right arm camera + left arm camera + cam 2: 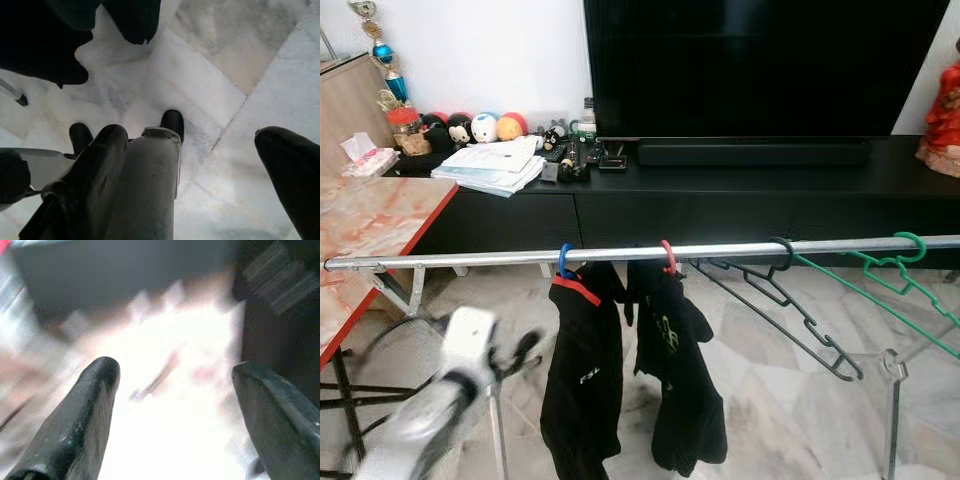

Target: Hang hanger

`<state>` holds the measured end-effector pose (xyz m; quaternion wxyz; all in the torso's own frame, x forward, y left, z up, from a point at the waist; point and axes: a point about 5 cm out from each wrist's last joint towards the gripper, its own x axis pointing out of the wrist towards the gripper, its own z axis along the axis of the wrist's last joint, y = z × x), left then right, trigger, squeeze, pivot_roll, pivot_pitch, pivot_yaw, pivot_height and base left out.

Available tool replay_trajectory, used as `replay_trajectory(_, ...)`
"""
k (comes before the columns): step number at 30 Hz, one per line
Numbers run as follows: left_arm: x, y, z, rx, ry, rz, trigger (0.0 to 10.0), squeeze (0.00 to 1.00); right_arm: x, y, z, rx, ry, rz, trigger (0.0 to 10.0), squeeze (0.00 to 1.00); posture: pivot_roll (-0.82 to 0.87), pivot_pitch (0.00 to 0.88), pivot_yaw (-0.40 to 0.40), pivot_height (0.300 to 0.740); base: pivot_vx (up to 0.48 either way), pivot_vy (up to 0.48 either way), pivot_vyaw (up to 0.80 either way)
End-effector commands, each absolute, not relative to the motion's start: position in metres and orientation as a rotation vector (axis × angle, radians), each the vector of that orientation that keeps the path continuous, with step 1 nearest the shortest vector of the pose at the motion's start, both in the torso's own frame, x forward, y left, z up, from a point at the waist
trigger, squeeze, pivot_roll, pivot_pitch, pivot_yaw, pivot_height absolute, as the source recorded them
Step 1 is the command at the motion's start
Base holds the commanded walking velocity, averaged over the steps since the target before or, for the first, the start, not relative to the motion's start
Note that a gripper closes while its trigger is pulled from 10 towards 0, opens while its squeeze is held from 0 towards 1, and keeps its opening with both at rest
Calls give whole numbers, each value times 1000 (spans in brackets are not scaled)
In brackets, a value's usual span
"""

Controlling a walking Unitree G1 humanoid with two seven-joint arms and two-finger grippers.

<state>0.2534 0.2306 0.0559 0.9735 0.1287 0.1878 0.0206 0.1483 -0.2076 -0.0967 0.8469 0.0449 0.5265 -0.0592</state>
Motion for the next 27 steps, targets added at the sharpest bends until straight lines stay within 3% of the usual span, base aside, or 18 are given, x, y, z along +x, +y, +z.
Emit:
replay_trajectory(1, 246, 245, 43, 251, 437, 112, 10000, 0, 147, -205, -98, 102, 1126, -126, 10000, 0, 23, 0, 44, 740, 0, 0, 0)
replay_trajectory(6, 210, 258, -33, 228, 802, 74, 10000, 0, 154, -202, -96, 104, 1116, -133, 10000, 0, 25, 0, 41, 740, 0, 0, 0)
replay_trajectory(14, 154, 230, -88, 97, 1122, 95, 10000, 0, 159, -201, -94, 90, 1099, -110, 10000, 0, 1, 0, 31, 740, 0, 0, 0)
replay_trajectory(19, 165, 221, -86, 27, 1059, 129, 10000, 0, 160, -202, -93, 106, 1075, -129, 10000, 0, -13, 0, 32, 740, 0, 0, 0)
replay_trajectory(27, 166, 220, -87, 86, 1069, 98, 10000, 0, 160, -203, -93, 89, 1081, -134, 10000, 0, -7, 0, 28, 740, 0, 0, 0)
